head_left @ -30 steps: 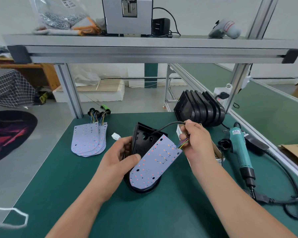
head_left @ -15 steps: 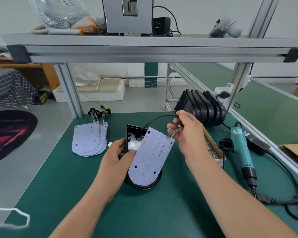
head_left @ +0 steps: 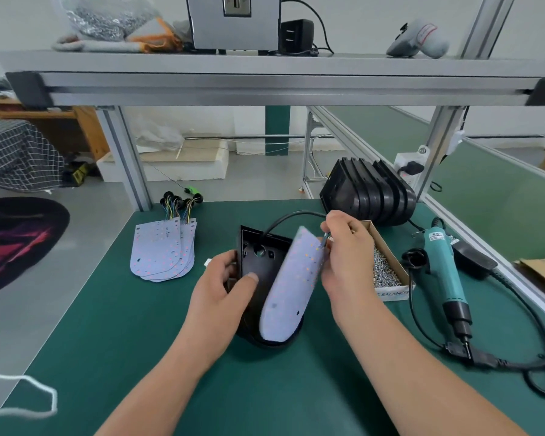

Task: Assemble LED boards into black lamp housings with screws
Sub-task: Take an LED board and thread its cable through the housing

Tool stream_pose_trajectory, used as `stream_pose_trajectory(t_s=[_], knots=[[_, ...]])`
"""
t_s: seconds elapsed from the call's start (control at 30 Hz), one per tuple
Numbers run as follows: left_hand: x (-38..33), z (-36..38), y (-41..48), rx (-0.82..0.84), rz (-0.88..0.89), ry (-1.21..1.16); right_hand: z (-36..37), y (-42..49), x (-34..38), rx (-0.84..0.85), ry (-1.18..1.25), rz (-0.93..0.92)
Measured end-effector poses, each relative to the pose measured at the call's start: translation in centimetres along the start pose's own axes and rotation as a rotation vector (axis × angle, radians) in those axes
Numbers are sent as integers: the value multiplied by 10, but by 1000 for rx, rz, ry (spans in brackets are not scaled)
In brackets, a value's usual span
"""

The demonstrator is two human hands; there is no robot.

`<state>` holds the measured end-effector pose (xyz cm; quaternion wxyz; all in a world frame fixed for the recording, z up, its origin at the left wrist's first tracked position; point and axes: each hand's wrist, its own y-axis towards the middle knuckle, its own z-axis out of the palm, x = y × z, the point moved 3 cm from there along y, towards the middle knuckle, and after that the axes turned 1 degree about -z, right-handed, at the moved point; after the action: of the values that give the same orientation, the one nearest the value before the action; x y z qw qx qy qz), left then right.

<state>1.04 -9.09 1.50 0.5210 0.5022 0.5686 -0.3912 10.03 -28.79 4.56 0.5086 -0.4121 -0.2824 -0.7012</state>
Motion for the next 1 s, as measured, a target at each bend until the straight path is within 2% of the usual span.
stream_pose_trajectory(t_s=[0.17, 0.33, 0.5, 0.67, 0.8, 0.87, 1.0], knots=[[-5, -1, -3, -49, 28, 41, -10, 15, 14, 11, -94, 22], [-9, -1, -4, -190, 119, 100, -10, 11, 10, 102, -297, -52], [-13, 1, -7, -244, 212, 170, 5, 3, 8, 161, -456, -156], [-17, 11, -7, -134, 271, 94, 24, -9, -1, 348, -531, -190], [-20, 12, -7, -84, 328, 47, 31, -17, -11, 346, -664, -251], [-21, 10, -6, -37, 361, -3, 32, -20, -13, 383, -677, -216], [-19, 7, -2, 112, 281, -125, 30, -23, -13, 485, -677, -134]])
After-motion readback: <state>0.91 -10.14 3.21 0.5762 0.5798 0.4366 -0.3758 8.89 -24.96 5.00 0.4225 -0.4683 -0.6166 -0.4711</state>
